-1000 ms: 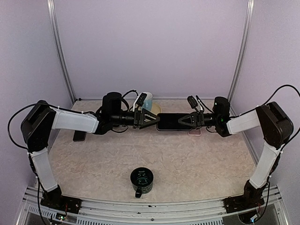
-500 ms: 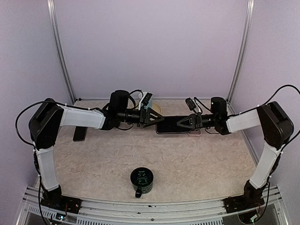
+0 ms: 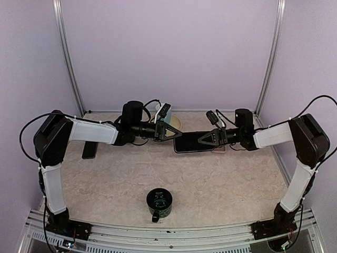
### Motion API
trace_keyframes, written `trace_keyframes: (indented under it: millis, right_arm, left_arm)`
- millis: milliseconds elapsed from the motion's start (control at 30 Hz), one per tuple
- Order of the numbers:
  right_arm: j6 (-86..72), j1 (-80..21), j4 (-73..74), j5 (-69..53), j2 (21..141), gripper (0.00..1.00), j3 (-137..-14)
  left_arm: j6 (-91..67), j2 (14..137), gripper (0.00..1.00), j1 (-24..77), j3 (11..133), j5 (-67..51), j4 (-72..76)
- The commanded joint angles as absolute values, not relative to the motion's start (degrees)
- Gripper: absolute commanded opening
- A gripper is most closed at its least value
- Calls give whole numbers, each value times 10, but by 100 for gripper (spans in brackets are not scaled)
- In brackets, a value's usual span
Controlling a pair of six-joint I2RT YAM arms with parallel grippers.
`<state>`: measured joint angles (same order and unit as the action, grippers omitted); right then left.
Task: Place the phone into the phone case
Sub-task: Press the corner of the phone case at the bottom left corner of the phone case.
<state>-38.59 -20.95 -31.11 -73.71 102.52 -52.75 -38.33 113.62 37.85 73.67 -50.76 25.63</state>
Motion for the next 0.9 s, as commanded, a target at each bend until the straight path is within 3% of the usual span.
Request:
trace_keyframes:
  millis: [0,300,667,867]
  right_arm:
    - [-360,-216,-298,-720,1013,0,-539]
    - [-350,-216,-299,-719,1014,0,-532]
    - [-347,-217,-299,-718,1010,0,-531]
    - [-359,-216,-306,-718,1004,0,-532]
  left_arm:
    - [-427,1131,0,369,726,-503,310]
    - [-662,1152,2,321,657,-549,570]
    - [-713,1159,33,316,654,-547,612]
    - [-581,1134,50,325,665,-519,447]
